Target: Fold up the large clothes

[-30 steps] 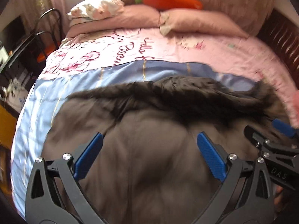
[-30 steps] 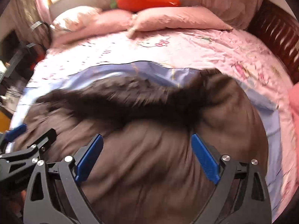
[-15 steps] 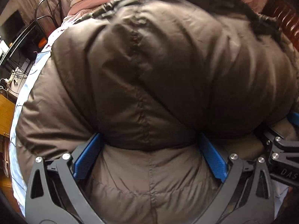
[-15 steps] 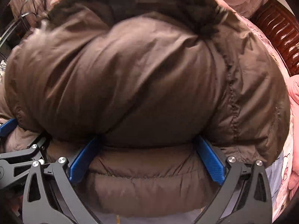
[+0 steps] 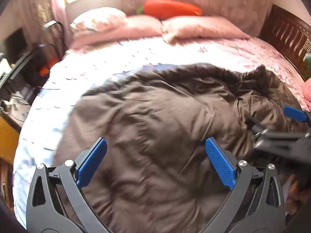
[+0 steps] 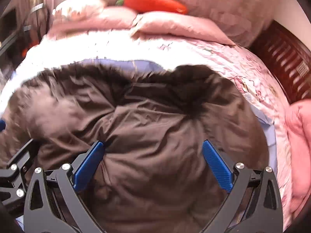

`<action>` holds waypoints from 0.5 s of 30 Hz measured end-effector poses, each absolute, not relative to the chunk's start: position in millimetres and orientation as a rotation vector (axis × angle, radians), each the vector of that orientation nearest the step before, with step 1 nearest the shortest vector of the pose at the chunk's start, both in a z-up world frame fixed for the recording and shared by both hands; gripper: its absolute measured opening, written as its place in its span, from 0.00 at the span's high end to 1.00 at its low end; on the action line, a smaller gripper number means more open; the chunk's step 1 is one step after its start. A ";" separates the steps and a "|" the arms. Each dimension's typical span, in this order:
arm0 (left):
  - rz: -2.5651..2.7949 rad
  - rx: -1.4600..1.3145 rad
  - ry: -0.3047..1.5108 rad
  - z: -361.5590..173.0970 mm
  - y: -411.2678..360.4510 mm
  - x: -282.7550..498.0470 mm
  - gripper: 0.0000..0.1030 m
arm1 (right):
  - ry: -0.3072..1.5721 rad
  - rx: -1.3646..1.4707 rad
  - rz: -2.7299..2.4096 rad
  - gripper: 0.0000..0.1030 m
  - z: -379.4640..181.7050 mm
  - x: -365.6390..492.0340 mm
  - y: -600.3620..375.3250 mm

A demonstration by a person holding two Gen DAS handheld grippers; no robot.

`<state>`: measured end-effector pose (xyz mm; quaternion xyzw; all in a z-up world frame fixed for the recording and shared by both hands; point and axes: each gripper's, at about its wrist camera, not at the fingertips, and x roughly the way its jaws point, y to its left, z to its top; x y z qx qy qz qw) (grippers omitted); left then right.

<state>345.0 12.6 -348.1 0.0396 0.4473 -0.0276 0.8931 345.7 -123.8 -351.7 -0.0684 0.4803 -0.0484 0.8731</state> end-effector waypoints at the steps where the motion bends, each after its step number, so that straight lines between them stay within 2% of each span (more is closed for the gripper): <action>1: -0.058 0.087 0.955 -357.4 10.8 351.5 0.02 | 1.032 -0.161 -0.109 0.01 -360.8 351.4 -125.6; 3: -0.078 0.086 1.022 -382.6 8.8 367.0 0.02 | 1.070 -0.131 -0.089 0.01 -374.3 359.8 -140.3; 5: -0.090 0.079 1.012 -392.7 10.5 373.2 0.02 | 1.076 -0.103 -0.081 0.01 -385.5 361.9 -147.9; 9: -0.069 0.133 1.022 -409.3 5.2 380.0 0.02 | 1.037 -0.207 -0.124 0.01 -399.9 357.9 -132.7; 15: -0.058 0.108 0.966 -398.6 13.3 365.3 0.02 | 1.049 -0.137 -0.099 0.01 -401.9 358.6 -146.7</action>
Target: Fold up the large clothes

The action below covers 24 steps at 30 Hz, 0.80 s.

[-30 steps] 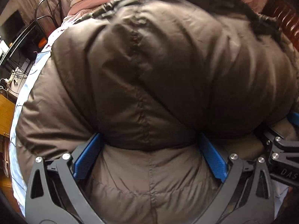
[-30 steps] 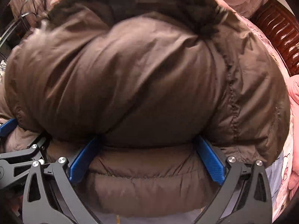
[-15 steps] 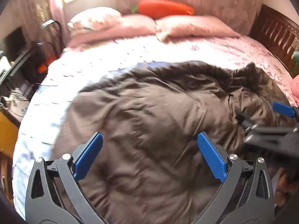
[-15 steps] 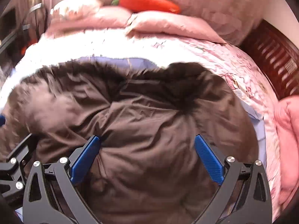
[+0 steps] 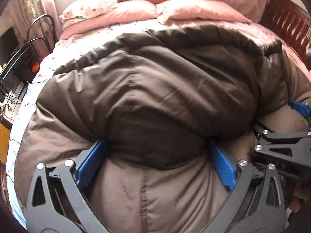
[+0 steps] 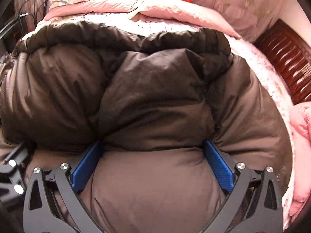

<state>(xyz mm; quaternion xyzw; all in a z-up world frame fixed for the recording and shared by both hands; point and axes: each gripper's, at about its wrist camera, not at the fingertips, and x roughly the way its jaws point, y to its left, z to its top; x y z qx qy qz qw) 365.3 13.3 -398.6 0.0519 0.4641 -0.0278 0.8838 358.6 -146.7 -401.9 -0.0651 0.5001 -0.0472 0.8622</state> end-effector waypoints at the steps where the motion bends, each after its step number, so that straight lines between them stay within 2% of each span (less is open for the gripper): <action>1: -0.054 0.099 0.965 -397.5 18.7 361.2 0.02 | 1.057 -0.126 -0.091 0.01 -401.9 360.6 -148.7; 5: -0.001 0.051 0.988 -394.8 39.7 353.4 0.02 | 1.063 -0.116 -0.077 0.01 -402.0 368.5 -148.3; 11: 0.192 0.133 0.927 -393.6 88.1 314.3 0.02 | 1.053 -0.114 -0.079 0.01 -403.1 373.9 -153.2; 15: 0.221 -0.092 1.028 -410.3 160.1 297.7 0.02 | 1.045 -0.129 -0.087 0.01 -404.0 365.9 -143.6; 17: 0.211 -0.081 1.032 -408.7 165.5 294.6 0.02 | 1.046 -0.128 -0.093 0.01 -404.5 364.4 -142.0; 20: 0.224 -0.089 1.033 -387.0 159.1 299.5 0.02 | 1.047 -0.125 -0.116 0.01 -405.0 364.5 -141.7; 24: 0.071 -0.166 0.863 -319.3 123.7 312.0 0.02 | 1.062 -0.121 -0.119 0.01 -404.7 367.7 -141.0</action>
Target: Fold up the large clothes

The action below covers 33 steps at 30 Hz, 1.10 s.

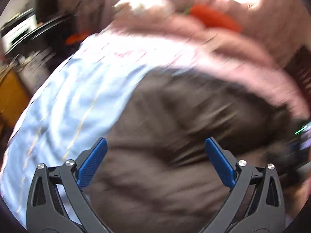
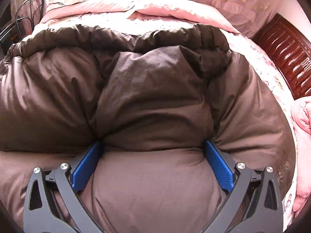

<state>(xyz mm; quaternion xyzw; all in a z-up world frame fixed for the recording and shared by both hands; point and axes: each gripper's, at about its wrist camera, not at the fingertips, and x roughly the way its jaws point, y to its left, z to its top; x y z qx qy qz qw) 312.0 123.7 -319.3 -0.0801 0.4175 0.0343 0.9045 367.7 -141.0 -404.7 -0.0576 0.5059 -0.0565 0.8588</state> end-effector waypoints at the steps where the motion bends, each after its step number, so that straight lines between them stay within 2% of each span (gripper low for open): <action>1: 0.006 -0.148 0.851 -309.8 106.0 327.2 0.02 | 1.070 -0.119 -0.116 0.01 -404.4 369.2 -141.4; 4: -0.053 -0.024 0.912 -325.3 57.2 379.4 0.02 | 1.075 -0.114 -0.110 0.01 -404.0 371.4 -142.9; 6: -0.037 -0.002 0.973 -356.2 44.9 405.2 0.02 | 1.072 -0.111 -0.109 0.01 -403.6 370.8 -143.9; 8: -0.010 0.008 1.008 -379.0 51.0 416.2 0.02 | 1.067 -0.102 -0.105 0.01 -403.2 370.6 -144.3; 12: -0.034 -0.143 1.029 -409.9 78.7 415.0 0.02 | 1.040 -0.114 -0.106 0.01 -404.4 368.4 -140.7; 16: -0.013 -0.092 1.023 -411.9 69.5 419.6 0.02 | 1.048 -0.107 -0.125 0.01 -393.0 366.9 -141.1; 21: 0.013 -0.078 0.994 -416.3 70.0 408.6 0.02 | 0.934 -0.102 -0.178 0.04 -324.6 382.4 -166.7; 25: 0.025 -0.054 0.981 -413.7 67.7 403.5 0.02 | 1.109 -0.077 -0.186 0.01 -365.9 434.1 -209.6; 28: 0.022 -0.049 0.977 -412.9 66.1 403.3 0.02 | 1.147 -0.130 -0.119 0.01 -402.7 439.1 -215.6; 33: 0.022 -0.051 0.986 -414.0 67.5 403.9 0.02 | 1.116 -0.099 -0.154 0.01 -373.0 421.7 -220.3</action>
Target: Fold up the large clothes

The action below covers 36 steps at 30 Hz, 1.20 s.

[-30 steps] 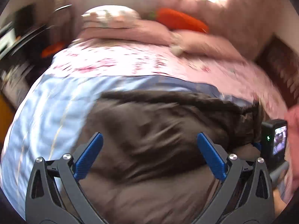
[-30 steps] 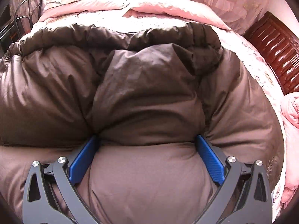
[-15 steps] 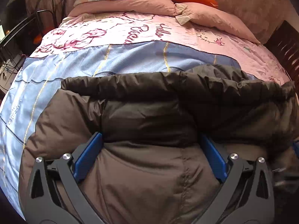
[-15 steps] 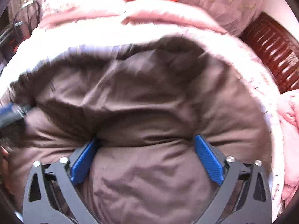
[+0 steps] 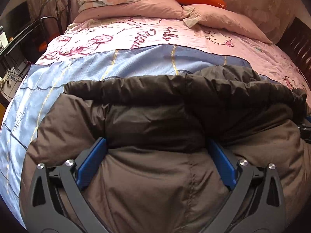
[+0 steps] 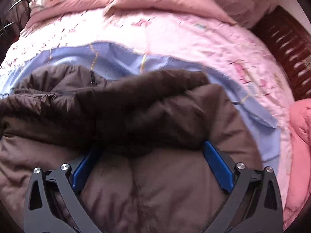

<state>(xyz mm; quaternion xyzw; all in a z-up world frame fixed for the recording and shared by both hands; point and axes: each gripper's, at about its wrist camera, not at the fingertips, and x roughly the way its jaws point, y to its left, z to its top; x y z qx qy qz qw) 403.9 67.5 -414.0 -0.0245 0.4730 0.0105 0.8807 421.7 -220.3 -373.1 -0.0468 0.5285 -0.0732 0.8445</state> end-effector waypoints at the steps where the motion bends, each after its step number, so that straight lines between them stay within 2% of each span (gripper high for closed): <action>1: 0.023 -0.052 0.985 -414.4 67.7 403.6 0.02 | 1.079 -0.085 -0.146 0.01 -360.5 408.7 -222.0; 4: 0.025 -0.049 0.980 -414.7 67.7 402.8 0.02 | 0.995 -0.070 -0.107 0.01 -337.8 362.1 -226.1; 7: 0.024 -0.046 0.973 -415.1 67.5 402.3 0.02 | 1.054 -0.103 -0.105 0.01 -369.8 341.7 -236.4; 10: 0.028 -0.033 0.965 -413.9 64.2 400.4 0.02 | 1.075 -0.012 -0.079 0.01 -395.1 340.2 -247.0; 12: 0.036 -0.022 0.962 -413.7 62.8 399.5 0.02 | 1.097 -0.009 -0.119 0.01 -385.3 343.3 -244.2; 15: 0.038 -0.036 0.964 -415.2 64.9 398.3 0.02 | 1.013 0.105 -0.061 0.01 -355.7 321.5 -244.6; 18: 0.040 -0.029 0.955 -414.1 63.5 395.6 0.02 | 1.077 0.012 -0.048 0.01 -381.8 311.3 -235.2; 26: 0.063 -0.023 0.970 -406.6 61.3 383.3 0.02 | 1.046 -0.036 -0.140 0.01 -406.0 315.3 -216.9; 29: 0.080 -0.072 0.961 -375.0 72.1 350.6 0.02 | 1.059 -0.016 -0.144 0.01 -409.1 316.1 -218.1; 32: 0.037 -0.085 1.052 -365.5 76.1 316.4 0.02 | 1.064 -0.009 -0.144 0.01 -410.0 317.7 -221.2; 36: 0.094 0.049 1.051 -396.3 70.3 284.2 0.02 | 1.036 -0.005 -0.160 0.01 -411.8 309.0 -223.8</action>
